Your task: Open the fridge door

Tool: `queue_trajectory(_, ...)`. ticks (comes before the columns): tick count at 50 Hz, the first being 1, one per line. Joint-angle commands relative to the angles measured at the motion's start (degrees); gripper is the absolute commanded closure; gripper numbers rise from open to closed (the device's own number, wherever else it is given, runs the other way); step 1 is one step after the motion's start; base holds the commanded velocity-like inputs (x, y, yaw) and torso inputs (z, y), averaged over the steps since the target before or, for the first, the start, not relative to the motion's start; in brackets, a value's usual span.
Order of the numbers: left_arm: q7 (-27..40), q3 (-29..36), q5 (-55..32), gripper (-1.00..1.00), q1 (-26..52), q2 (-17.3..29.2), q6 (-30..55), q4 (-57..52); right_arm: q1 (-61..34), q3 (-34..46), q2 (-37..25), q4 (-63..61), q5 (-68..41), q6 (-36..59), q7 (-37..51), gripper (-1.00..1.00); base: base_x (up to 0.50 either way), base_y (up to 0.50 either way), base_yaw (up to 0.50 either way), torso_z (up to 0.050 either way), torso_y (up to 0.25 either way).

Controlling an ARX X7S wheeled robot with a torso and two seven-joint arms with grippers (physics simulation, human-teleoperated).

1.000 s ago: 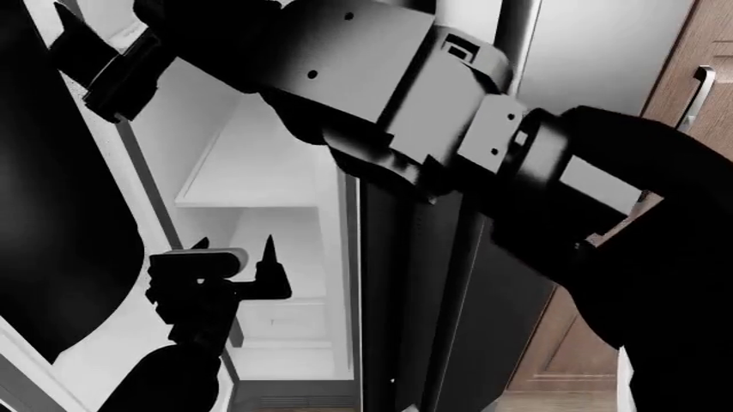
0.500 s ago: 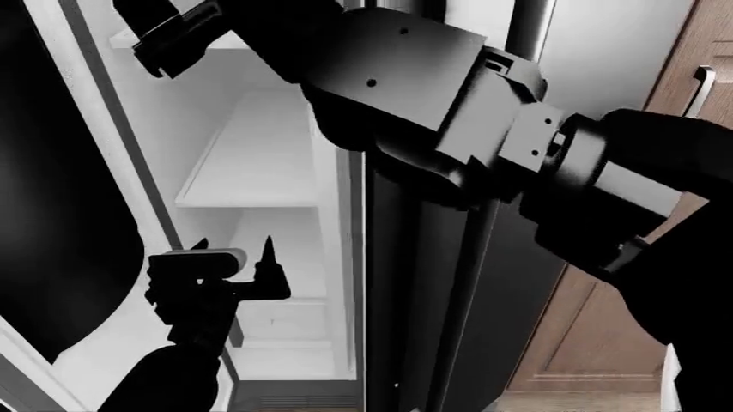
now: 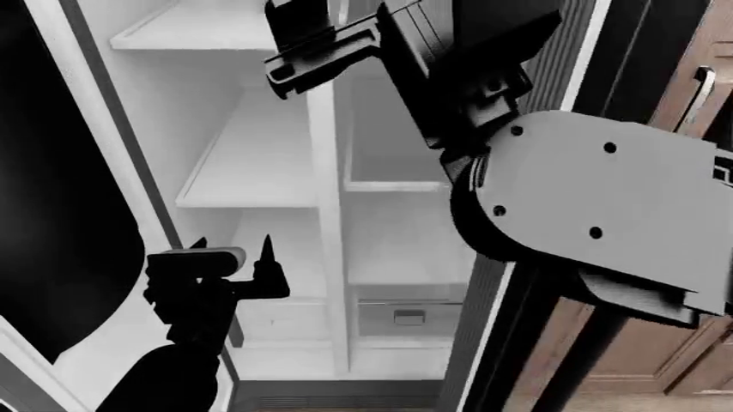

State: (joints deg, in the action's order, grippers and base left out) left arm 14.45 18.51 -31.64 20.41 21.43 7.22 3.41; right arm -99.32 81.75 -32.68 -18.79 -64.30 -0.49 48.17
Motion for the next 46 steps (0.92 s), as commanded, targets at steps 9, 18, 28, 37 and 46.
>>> queue_trajectory(9, 0.3, 0.4, -0.3, -1.00, -0.4, 0.2, 0.4, -0.8, -2.6, -4.4, -29.0, -30.0, 3.4, 10.4, 37.8, -1.00, 0.00, 0.00, 0.00, 0.000, 0.000)
queue_trajectory(18, 0.2, 0.4, -0.1, -1.00, -0.6, 0.2, 0.0, -0.1, -1.9, -6.1, -41.2, -34.5, 2.6, 7.9, 38.5, -1.00, 0.00, 0.00, 0.00, 0.000, 0.000)
queue_trajectory(28, 0.6, 0.5, -0.5, -1.00, -1.1, 0.5, 0.4, -1.4, -3.1, -8.0, -53.6, -35.1, -1.4, 6.7, 32.8, -1.00, 0.00, 0.00, 0.00, 0.000, 0.000)
queue_trajectory(37, 0.6, 0.5, -1.0, -1.00, -1.3, 0.8, 0.8, -2.0, -7.4, -12.8, -57.3, -34.0, -8.5, 13.2, 28.4, -1.00, 0.00, 0.00, 0.00, 0.000, 0.000)
queue_trajectory(46, 0.5, 0.7, -1.0, -1.00, -1.2, 0.6, 0.6, -1.6, -9.7, -15.7, -57.3, -34.9, -11.8, 17.1, 28.7, -1.00, 0.00, 0.00, 0.00, 0.000, 0.000)
